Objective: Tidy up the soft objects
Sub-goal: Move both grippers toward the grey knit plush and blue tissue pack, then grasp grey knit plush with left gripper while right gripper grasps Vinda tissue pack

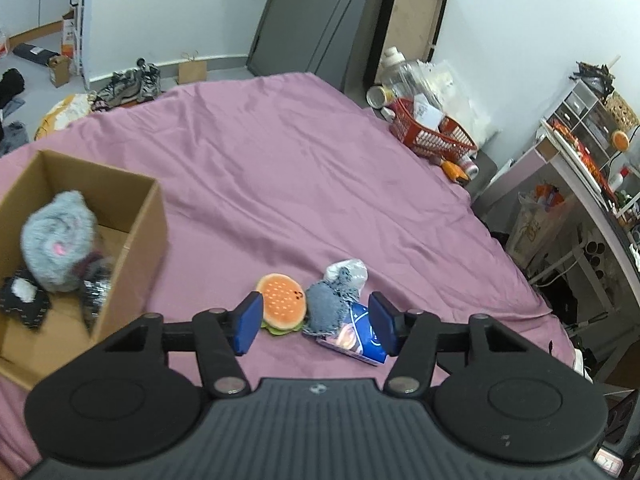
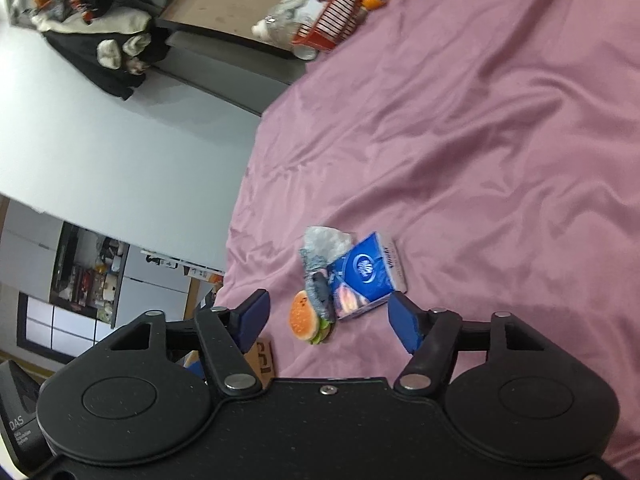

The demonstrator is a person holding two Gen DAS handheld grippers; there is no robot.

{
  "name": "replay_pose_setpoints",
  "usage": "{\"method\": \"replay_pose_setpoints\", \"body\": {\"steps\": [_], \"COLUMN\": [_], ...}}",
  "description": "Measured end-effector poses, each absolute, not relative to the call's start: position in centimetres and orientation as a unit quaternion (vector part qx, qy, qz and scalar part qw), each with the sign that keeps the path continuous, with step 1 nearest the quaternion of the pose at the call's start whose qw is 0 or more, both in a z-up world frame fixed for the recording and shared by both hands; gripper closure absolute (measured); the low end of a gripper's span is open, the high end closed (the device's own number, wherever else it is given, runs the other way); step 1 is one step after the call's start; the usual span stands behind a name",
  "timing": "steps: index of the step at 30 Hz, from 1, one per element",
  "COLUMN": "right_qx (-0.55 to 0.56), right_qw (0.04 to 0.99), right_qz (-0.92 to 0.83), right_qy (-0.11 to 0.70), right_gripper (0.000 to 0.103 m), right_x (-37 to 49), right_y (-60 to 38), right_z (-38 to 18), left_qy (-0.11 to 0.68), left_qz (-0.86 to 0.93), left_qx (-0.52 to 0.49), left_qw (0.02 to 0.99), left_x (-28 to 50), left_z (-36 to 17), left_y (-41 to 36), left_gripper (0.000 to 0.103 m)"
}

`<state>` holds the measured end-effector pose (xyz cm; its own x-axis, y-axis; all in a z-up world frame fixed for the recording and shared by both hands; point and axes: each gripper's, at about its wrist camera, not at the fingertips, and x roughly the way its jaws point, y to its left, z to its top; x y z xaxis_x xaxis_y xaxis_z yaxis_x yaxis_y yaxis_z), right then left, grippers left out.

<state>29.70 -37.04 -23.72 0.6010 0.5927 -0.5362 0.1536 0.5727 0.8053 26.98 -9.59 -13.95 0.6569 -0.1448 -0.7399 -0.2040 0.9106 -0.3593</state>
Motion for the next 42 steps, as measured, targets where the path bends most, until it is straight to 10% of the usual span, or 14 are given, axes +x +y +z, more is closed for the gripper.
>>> {"method": "replay_pose_setpoints", "body": {"steps": [29,33,42], "right_qx": [0.487,0.474,0.466], "right_qw": [0.727,0.732,0.743], "right_qz": [0.131,0.118,0.126], "right_qy": [0.466,0.474,0.464], "right_gripper": [0.048,0.074,0.080], "right_x": [33.5,33.5,32.6], "right_y": [-36.8,-36.7,-36.8], "right_z": [-29.7,-29.8,-29.0], "left_qy": [0.499,0.499,0.492], "left_qz": [0.010,0.013,0.034], "left_qx": [-0.202,-0.194,-0.171], "left_qw": [0.843,0.845,0.853], "left_x": [34.7,34.8,35.3], "left_z": [-23.2,-23.3,-23.4], "left_y": [-13.6,-13.7,-14.5], "left_gripper": [0.073,0.073,0.084]}}
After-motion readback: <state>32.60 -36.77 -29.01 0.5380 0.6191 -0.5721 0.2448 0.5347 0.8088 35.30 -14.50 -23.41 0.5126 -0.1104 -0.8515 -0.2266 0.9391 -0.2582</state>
